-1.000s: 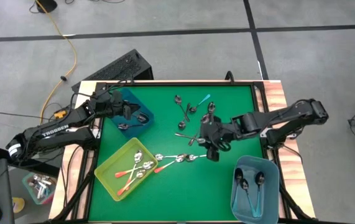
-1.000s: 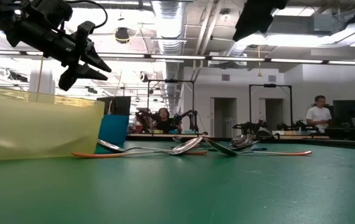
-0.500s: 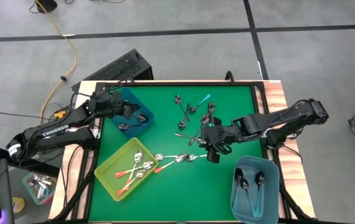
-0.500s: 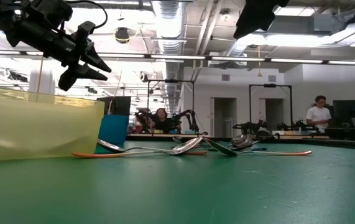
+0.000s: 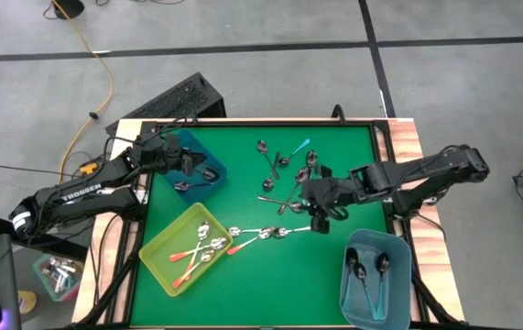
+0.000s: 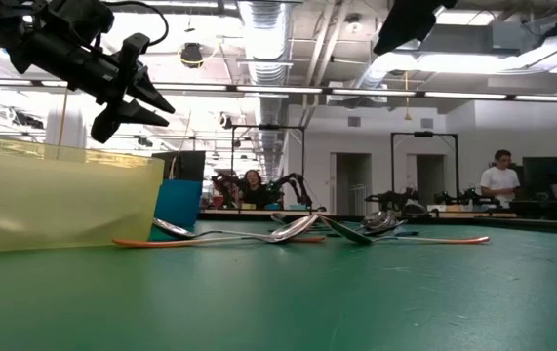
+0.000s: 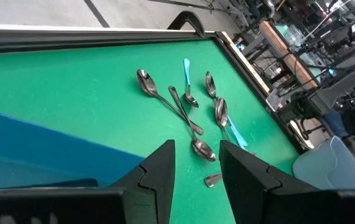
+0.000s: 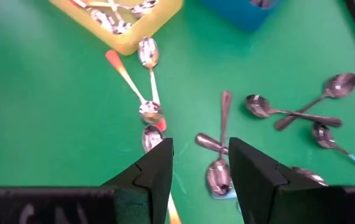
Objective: Sort silverware by color (type)
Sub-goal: Put the orange spoon into the green bin
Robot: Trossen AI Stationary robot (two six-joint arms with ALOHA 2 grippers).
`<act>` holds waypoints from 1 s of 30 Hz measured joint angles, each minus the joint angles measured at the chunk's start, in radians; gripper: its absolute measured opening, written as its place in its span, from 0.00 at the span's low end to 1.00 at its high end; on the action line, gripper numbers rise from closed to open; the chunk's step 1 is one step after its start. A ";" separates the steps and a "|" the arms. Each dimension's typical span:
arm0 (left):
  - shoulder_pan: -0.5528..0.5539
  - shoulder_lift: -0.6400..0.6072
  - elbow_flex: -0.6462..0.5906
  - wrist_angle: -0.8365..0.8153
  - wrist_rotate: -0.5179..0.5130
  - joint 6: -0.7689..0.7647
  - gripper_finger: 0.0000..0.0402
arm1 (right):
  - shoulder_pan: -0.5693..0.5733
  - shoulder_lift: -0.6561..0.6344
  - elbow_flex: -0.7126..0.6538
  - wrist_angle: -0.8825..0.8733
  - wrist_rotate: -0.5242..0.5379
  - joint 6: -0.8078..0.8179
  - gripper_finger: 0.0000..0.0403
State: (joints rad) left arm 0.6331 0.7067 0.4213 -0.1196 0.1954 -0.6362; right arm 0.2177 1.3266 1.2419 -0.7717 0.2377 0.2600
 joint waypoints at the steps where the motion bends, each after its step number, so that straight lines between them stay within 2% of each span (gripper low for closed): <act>1: 0.000 0.000 0.000 0.000 0.001 -0.007 0.27 | -0.004 -0.014 0.000 -0.003 0.001 0.000 0.41; 8: 0.000 0.000 0.000 0.000 0.041 -0.032 0.27 | 0.003 -0.162 0.000 -0.010 0.010 0.034 0.41; 17: 0.000 0.000 -0.001 0.003 0.146 -0.042 0.27 | 0.127 -0.271 -0.002 -0.039 0.138 0.162 0.41; 21: 0.000 0.000 -0.001 0.002 0.189 -0.045 0.27 | 0.206 -0.256 -0.039 -0.039 0.217 0.197 0.41; 30: 0.000 0.000 -0.001 0.002 0.228 -0.043 0.27 | 0.253 -0.038 -0.057 0.017 0.214 0.290 0.41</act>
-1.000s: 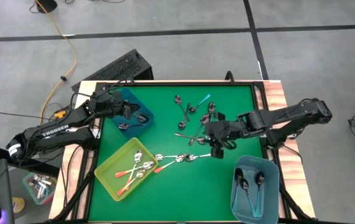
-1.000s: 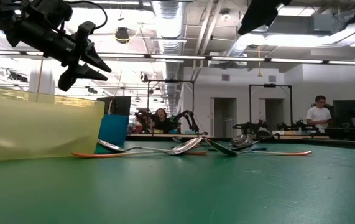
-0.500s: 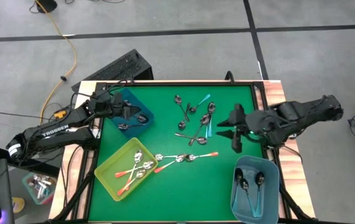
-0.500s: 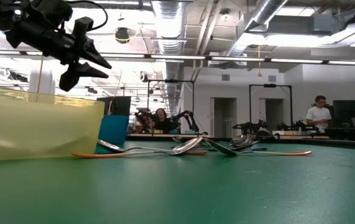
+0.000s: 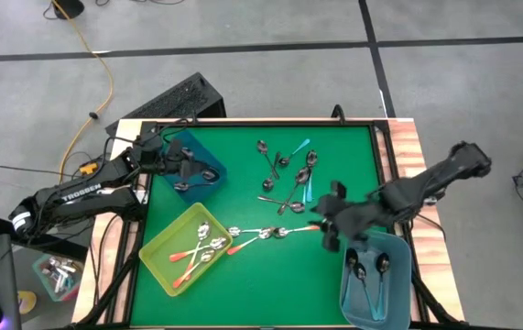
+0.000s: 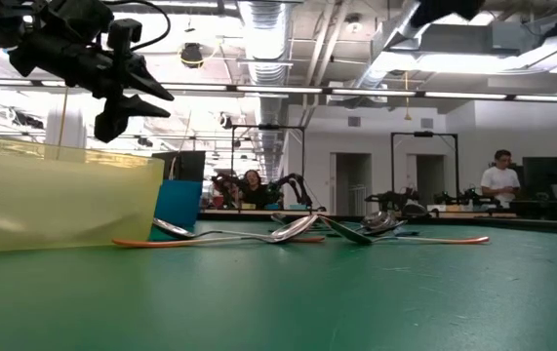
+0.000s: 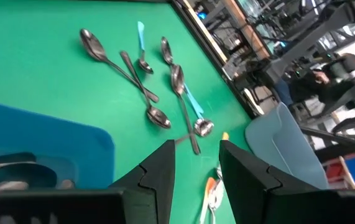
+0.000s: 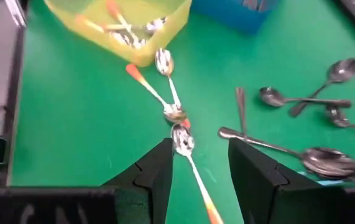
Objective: Sort silverware by color (type)
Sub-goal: Put the orange spoon into the green bin
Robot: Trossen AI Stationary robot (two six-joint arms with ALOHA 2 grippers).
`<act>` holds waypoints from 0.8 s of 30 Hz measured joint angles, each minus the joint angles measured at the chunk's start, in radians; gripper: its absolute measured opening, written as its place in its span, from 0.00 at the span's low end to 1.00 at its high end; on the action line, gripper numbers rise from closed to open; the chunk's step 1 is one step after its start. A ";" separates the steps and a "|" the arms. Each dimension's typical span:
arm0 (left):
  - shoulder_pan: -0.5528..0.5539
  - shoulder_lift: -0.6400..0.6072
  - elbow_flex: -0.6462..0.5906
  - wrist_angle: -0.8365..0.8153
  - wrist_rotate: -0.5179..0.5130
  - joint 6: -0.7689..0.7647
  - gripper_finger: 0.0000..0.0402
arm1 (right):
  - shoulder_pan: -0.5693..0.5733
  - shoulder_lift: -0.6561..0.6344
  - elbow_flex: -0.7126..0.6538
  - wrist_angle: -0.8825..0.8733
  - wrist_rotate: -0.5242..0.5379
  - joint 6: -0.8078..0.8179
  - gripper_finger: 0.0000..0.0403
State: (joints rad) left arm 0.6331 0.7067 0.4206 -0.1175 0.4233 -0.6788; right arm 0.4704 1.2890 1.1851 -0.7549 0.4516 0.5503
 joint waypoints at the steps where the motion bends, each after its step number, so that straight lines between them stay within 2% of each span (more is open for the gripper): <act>1: 0.000 0.000 0.000 0.000 0.013 0.000 0.27 | 0.001 0.033 0.000 0.027 -0.002 -0.001 0.41; 8: 0.000 -0.005 0.000 0.005 0.121 0.003 0.27 | -0.031 0.237 0.000 0.190 -0.018 -0.025 0.41; 13: 0.001 -0.044 0.000 0.044 0.173 0.016 0.27 | -0.091 0.327 0.000 0.214 -0.152 -0.027 0.41; 18: 0.006 -0.137 0.000 0.165 0.144 0.046 0.27 | -0.137 0.371 0.001 0.215 -0.195 -0.045 0.41; 24: 0.006 -0.268 0.000 0.166 0.053 0.082 0.27 | -0.156 0.416 0.001 0.194 -0.249 -0.118 0.41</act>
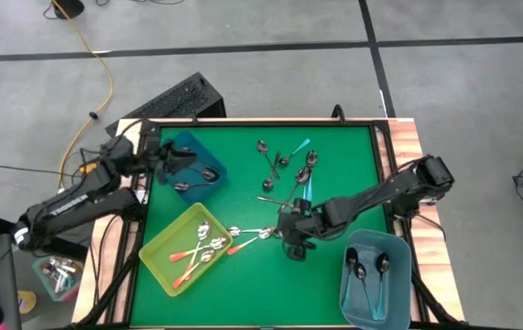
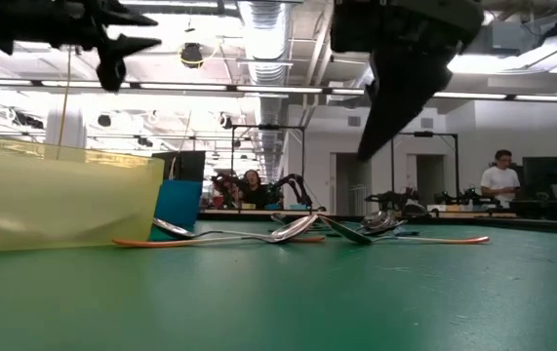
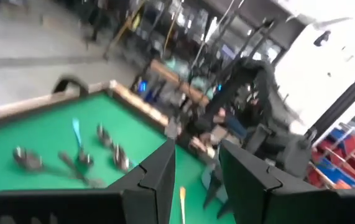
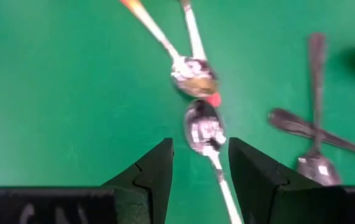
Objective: Sort silverware by color (type)
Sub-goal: Put the orange spoon into the green bin
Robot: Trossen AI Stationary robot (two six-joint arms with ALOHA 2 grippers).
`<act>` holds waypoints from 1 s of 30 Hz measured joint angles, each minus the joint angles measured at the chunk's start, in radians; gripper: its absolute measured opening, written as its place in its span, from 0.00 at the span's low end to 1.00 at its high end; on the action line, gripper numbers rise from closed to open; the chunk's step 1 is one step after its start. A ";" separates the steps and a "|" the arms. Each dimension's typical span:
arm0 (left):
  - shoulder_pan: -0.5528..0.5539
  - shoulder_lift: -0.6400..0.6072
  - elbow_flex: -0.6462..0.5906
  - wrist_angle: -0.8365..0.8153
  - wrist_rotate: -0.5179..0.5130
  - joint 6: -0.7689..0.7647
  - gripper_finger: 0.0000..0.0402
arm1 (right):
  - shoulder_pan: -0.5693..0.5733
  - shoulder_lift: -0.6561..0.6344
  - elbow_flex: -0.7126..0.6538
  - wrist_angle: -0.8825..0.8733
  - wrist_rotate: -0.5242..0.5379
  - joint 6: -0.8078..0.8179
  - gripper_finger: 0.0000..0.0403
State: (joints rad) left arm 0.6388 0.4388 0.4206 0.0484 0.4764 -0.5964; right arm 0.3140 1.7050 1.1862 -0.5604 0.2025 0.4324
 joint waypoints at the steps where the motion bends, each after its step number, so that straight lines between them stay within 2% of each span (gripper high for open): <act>1: 0.000 -0.025 0.000 0.004 -0.013 0.010 0.27 | -0.002 0.005 0.000 -0.006 -0.015 -0.010 0.41; 9: 0.000 -0.179 0.000 -0.074 -0.143 0.043 0.27 | -0.014 0.092 0.000 -0.013 -0.049 -0.063 0.41; 14: 0.000 -0.226 0.000 -0.139 -0.220 0.039 0.27 | -0.040 0.138 -0.001 -0.034 -0.072 -0.102 0.41; 20: 0.000 -0.235 0.000 -0.150 -0.242 0.035 0.27 | -0.087 0.147 -0.001 -0.091 -0.073 -0.155 0.41; 30: 0.000 -0.235 0.000 -0.168 -0.250 0.040 0.27 | -0.114 0.149 -0.001 -0.087 -0.074 -0.232 0.41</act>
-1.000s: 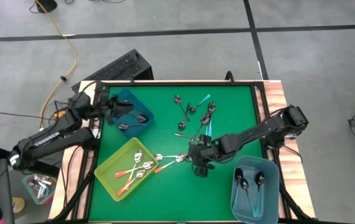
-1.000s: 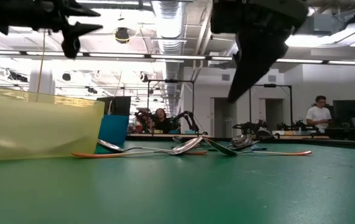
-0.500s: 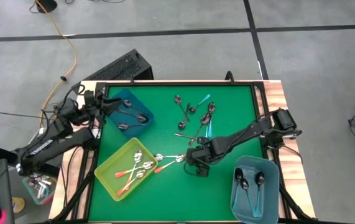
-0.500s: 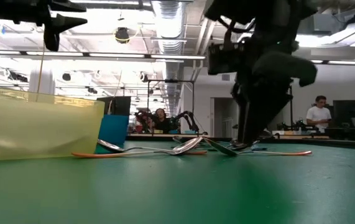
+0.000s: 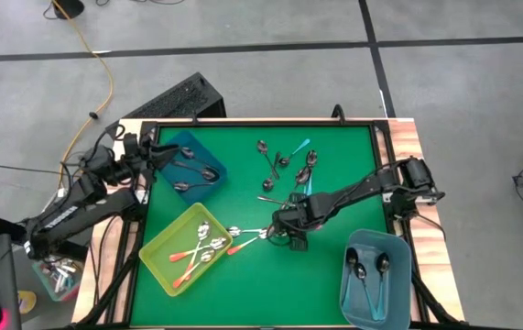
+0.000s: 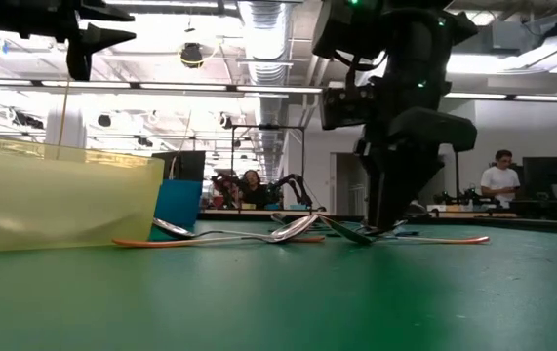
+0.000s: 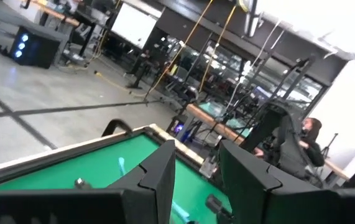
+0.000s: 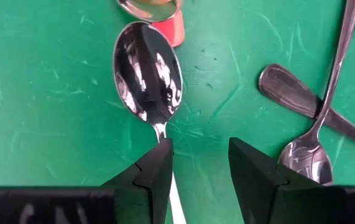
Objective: Sort silverware by color (type)
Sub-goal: Put the orange spoon into the green bin
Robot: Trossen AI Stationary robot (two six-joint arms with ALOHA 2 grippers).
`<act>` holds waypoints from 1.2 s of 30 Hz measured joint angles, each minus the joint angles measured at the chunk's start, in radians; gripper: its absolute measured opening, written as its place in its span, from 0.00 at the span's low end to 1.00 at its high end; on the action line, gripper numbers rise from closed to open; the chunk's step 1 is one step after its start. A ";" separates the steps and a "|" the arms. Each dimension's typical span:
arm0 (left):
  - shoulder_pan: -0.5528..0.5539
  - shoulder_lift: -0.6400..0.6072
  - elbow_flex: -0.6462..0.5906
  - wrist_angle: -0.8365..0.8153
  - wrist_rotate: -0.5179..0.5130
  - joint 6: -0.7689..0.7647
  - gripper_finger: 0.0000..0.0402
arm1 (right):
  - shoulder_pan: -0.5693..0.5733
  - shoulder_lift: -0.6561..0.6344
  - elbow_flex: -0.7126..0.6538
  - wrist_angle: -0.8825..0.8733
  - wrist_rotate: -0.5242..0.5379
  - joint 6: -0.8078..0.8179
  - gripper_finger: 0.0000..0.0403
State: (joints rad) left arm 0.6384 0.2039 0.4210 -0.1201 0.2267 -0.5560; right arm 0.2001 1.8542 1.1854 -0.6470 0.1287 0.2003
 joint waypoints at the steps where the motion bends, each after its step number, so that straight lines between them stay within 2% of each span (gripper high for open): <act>1: 0.000 0.000 0.000 -0.012 -0.004 0.003 0.27 | 0.004 0.000 0.000 0.002 -0.001 -0.010 0.41; 8: 0.000 0.000 0.000 -0.033 -0.005 -0.013 0.27 | 0.013 -0.001 -0.055 0.046 -0.072 -0.025 0.41; 16: 0.000 -0.002 0.000 -0.033 -0.006 -0.010 0.27 | -0.009 -0.005 -0.081 0.057 -0.078 0.017 0.40; 25: 0.000 -0.002 0.000 -0.032 -0.011 -0.013 0.27 | -0.026 -0.003 -0.082 0.058 -0.078 0.030 0.24; 33: 0.000 -0.002 0.000 -0.032 -0.011 -0.014 0.27 | -0.011 -0.003 -0.082 0.058 -0.071 0.032 0.04; 36: 0.000 -0.002 0.000 -0.032 -0.011 -0.014 0.27 | -0.007 -0.006 -0.082 0.059 -0.072 0.047 0.02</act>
State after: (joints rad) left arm 0.6384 0.2020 0.4210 -0.1520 0.2161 -0.5705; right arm 0.1934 1.8484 1.1038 -0.5879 0.0570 0.2470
